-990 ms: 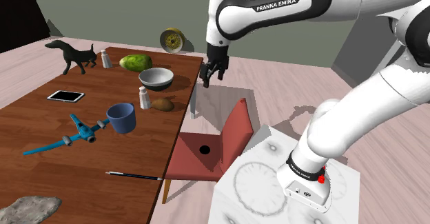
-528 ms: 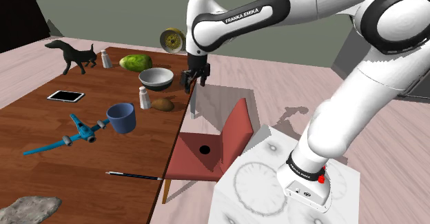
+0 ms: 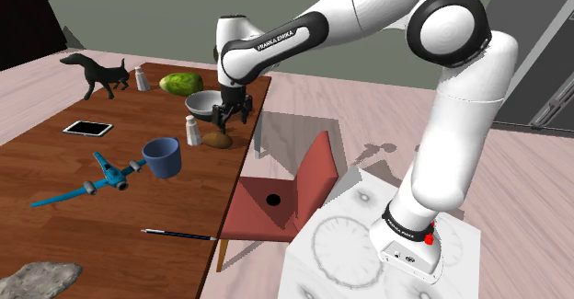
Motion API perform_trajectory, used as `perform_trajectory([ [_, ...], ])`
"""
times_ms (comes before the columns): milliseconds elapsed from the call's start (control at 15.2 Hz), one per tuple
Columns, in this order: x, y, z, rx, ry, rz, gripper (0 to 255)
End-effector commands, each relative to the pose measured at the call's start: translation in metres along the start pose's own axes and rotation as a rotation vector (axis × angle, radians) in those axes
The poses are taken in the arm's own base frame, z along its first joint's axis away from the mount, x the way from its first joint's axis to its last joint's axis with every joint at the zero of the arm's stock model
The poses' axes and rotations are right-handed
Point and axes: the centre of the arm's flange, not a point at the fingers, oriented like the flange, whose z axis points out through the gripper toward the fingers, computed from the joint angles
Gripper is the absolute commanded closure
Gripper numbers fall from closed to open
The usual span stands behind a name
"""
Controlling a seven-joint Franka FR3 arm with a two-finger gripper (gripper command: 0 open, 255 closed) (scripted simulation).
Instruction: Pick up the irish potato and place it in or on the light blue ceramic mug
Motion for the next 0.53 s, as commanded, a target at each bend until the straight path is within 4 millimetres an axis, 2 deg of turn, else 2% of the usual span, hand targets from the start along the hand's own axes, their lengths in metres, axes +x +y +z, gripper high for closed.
perform_trajectory([
  [0,0.017,-0.011,0.014,0.004,0.001,0.0,0],
  [132,0.037,-0.02,0.028,0.007,0.0,-0.001,0],
  [462,0.038,-0.021,0.049,0.007,0.0,-0.001,0],
])
